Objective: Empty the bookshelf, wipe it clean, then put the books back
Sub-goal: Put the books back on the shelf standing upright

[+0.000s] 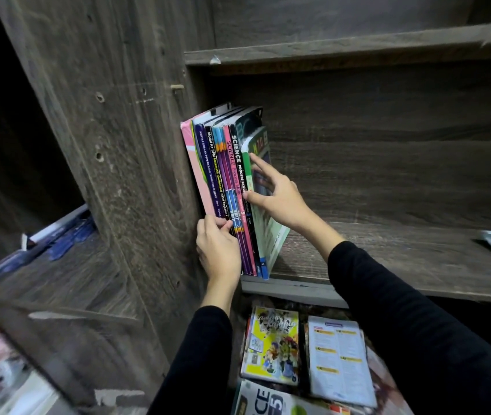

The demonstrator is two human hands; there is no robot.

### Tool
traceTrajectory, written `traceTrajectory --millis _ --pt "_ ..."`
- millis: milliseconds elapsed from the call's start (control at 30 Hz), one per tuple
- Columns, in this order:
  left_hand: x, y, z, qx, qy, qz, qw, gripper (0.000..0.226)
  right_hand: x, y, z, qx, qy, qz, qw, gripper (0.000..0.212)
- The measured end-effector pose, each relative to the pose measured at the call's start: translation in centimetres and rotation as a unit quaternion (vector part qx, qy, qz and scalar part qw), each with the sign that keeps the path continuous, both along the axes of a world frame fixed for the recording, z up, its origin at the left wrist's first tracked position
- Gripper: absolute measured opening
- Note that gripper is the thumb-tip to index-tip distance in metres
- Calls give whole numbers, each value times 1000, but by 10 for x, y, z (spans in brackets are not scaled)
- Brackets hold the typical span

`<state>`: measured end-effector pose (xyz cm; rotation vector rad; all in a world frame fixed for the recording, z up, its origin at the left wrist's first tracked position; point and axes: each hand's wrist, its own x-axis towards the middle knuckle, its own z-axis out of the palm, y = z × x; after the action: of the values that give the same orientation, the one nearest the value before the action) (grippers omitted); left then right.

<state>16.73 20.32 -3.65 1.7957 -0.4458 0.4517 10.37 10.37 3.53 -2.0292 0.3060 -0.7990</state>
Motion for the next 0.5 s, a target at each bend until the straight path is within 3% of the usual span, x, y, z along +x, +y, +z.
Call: traceTrajectory --millis 133,233,300,367,433,500 --pt "9 6 4 51 2 -25 998 9 0 -1 -1 8 -5 3 1000 74" --pt "12 12 13 21 -13 -73 997 11 2 -5 -2 13 6 10 1000 72" --pt "8 15 29 -36 -98 -91 990 5 3 -12 -2 55 7 39 998 70" --pt "3 12 54 -59 -204 -86 973 19 3 -19 -2 87 13 61 994 69" --pt "0 6 85 -9 -267 -71 961 35 2 -26 -4 96 20 73 992 67" --pt "2 0 107 97 -296 -33 950 46 3 -28 -5 99 24 72 992 67"
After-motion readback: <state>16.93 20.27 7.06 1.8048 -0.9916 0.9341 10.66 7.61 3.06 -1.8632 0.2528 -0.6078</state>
